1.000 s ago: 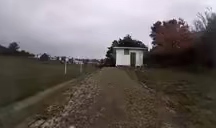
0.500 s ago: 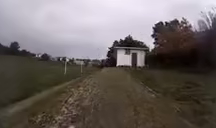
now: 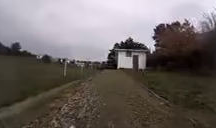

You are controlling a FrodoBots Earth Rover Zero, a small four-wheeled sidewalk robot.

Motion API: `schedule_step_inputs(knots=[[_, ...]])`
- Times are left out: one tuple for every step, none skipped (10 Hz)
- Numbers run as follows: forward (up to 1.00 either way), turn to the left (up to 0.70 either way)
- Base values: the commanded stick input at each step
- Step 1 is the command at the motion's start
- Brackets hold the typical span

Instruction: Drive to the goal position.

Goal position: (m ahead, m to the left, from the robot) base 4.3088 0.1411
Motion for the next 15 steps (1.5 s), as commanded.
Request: schedule_step_inputs(knots=[[0.0, 0.0], [0.0, 0.0], [0.0, 0.0], [0.0, 0.0], [0.0, 0.0], [0.0, 0.0], [0.19, 0.0], [0.59, 0.0], [0.6, 0.0], [0.6, 0.0], [0.6, 0.0], [0.6, 0.0], [0.6, -0.04], [0.6, -0.1], [0.6, -0.14]])
